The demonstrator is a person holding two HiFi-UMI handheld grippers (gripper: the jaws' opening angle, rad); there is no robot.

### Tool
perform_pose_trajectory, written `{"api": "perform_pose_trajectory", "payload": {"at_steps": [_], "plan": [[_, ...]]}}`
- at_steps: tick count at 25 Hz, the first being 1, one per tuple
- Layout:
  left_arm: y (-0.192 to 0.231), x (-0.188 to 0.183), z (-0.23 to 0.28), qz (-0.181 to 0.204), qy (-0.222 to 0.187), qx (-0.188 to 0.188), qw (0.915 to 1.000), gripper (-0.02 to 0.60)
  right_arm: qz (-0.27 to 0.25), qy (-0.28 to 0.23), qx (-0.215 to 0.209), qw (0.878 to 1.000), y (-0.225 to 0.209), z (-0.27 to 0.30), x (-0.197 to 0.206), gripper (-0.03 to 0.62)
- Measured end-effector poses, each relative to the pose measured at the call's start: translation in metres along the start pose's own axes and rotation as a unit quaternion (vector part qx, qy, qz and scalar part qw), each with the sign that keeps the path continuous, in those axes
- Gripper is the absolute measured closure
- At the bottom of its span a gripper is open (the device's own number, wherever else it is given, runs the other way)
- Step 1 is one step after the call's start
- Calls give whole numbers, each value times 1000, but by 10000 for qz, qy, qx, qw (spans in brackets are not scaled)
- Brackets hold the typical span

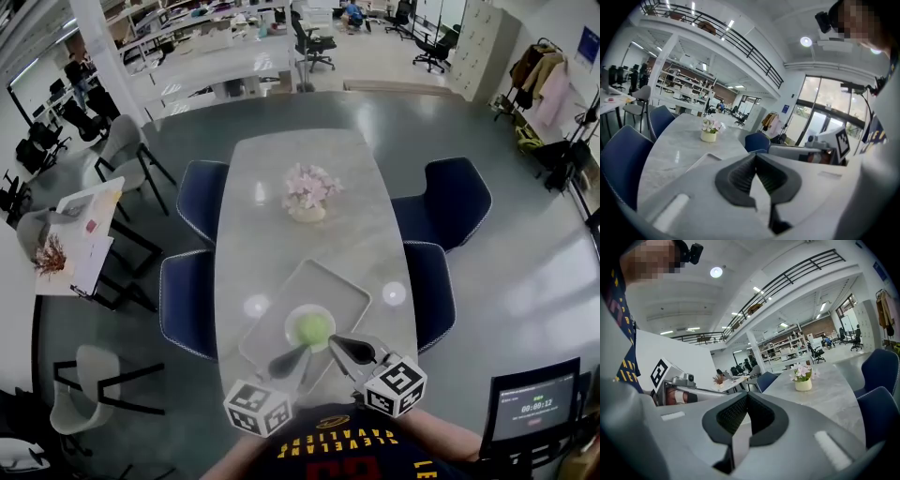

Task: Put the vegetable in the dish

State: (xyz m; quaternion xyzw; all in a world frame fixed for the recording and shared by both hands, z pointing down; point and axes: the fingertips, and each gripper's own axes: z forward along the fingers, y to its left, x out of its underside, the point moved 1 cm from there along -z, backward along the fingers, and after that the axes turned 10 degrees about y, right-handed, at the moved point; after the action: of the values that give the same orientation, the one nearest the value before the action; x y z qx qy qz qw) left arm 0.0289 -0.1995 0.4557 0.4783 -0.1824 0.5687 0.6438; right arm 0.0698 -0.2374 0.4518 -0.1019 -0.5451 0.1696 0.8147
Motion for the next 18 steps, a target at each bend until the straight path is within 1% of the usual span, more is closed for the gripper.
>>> {"api": "perform_pose_trajectory", "payload": {"at_steps": [6,10,15,18], "plan": [[5,-1,10,33,-24,-56,10000,578,3,8,-9,10000,-14,3,2,588],[6,-4,13,99,-37,-28,9999,578,-82,-19,8,10000,-15,3,-3,588],[0,3,11,66,170,63,9998,578,57,22,116,9999,-10,-5,0,588],[-4,3,17,140,242,157,9995,578,118,18,161,9998,-14,-8,2,588]]}}
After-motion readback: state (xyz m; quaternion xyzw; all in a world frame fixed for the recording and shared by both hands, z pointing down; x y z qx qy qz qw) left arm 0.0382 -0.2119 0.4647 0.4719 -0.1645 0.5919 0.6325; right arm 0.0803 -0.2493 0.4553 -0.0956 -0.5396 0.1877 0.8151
